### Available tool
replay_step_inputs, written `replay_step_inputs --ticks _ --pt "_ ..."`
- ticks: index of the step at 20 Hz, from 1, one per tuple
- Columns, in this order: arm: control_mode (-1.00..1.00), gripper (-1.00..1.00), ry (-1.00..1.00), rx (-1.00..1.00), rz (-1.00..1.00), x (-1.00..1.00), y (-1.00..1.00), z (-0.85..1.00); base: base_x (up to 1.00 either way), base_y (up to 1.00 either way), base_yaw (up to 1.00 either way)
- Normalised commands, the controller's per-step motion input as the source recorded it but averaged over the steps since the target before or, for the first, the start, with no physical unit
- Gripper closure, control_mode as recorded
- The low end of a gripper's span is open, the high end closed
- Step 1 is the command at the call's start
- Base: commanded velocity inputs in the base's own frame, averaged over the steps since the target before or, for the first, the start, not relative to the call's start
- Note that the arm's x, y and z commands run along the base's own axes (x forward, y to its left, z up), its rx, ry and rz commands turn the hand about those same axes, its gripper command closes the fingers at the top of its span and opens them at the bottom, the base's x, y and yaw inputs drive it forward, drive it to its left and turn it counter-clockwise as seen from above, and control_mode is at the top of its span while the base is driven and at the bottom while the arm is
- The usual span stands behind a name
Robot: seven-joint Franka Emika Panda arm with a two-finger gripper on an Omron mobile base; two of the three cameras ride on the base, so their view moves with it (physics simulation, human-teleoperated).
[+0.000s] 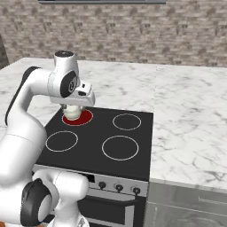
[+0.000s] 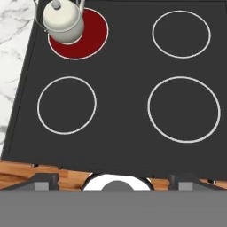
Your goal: The kettle is done boiling. Turn off the stove, then wait for 300 timesteps before moving the kettle to the dining table.
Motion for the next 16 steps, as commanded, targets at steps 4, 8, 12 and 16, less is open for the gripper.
replay_step_inputs --ticks 4,8,12,16 --pt "-1.0 -1.0 -0.03 0.0 0.0 -0.15 0.01 0.0 0.0 0.0 0.0" --pt "-1.0 -1.0 -0.07 -0.01 0.0 -0.14 0.07 0.0 0.0 0.0 0.0" --pt "-1.0 -1.0 -0.07 -0.04 0.03 -0.09 0.17 0.0 0.0 0.0 0.0" --pt "-1.0 -1.0 -0.05 -0.05 0.06 -0.07 0.2 0.0 0.0 0.0 0.0"
